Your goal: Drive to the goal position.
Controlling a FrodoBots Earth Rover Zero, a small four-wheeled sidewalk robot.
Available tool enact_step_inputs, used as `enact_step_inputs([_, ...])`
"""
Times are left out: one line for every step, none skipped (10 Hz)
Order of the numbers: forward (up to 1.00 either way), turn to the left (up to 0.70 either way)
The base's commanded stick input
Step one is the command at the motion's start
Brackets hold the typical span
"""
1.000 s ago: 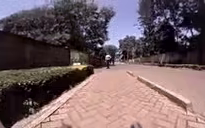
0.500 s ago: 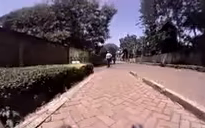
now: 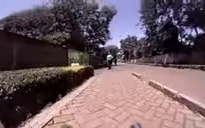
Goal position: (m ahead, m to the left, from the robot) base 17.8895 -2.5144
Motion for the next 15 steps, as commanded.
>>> enact_step_inputs([0.85,0.00])
enact_step_inputs([0.85,0.00])
enact_step_inputs([0.85,0.00])
enact_step_inputs([0.85,0.00])
enact_step_inputs([0.85,0.00])
enact_step_inputs([0.85,0.00])
enact_step_inputs([0.85,-0.12])
enact_step_inputs([0.85,-0.28])
enact_step_inputs([0.85,-0.34])
enact_step_inputs([0.85,-0.34])
enact_step_inputs([0.85,-0.26])
enact_step_inputs([0.85,-0.09])
enact_step_inputs([0.85,-0.34])
enact_step_inputs([0.85,-0.34])
enact_step_inputs([0.85,-0.30])
